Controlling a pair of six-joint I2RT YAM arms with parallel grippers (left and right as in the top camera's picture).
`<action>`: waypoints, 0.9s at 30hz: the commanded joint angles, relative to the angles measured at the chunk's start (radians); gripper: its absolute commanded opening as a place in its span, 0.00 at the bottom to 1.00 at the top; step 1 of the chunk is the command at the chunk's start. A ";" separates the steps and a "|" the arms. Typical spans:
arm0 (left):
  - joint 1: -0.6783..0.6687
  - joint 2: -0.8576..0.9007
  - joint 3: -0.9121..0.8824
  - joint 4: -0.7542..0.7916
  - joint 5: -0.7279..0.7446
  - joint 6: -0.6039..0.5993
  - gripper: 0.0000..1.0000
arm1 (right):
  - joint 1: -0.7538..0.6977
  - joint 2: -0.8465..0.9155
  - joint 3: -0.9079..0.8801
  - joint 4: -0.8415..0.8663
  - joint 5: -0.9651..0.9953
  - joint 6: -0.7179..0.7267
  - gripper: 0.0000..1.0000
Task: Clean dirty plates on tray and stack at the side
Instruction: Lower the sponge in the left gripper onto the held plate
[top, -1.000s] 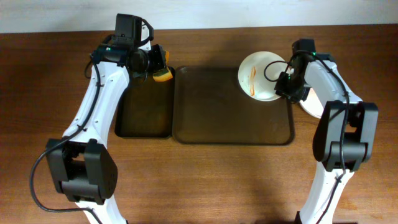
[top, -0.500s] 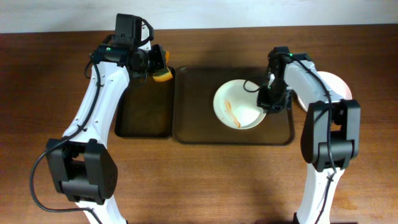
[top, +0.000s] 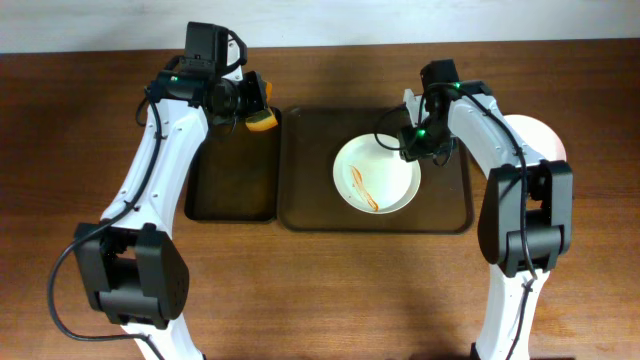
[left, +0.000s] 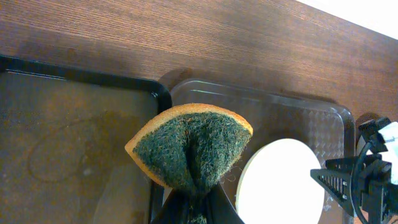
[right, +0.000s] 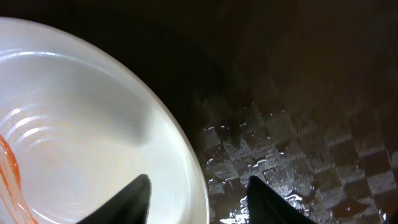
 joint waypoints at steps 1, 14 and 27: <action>-0.004 0.007 -0.002 0.003 0.001 0.005 0.00 | -0.001 0.008 0.013 -0.002 0.012 -0.082 0.45; -0.004 0.007 -0.002 0.002 0.001 0.005 0.00 | 0.000 0.008 -0.059 0.011 -0.037 -0.073 0.25; -0.069 0.008 -0.030 0.003 -0.045 0.006 0.00 | 0.000 0.008 -0.059 -0.056 -0.039 0.352 0.04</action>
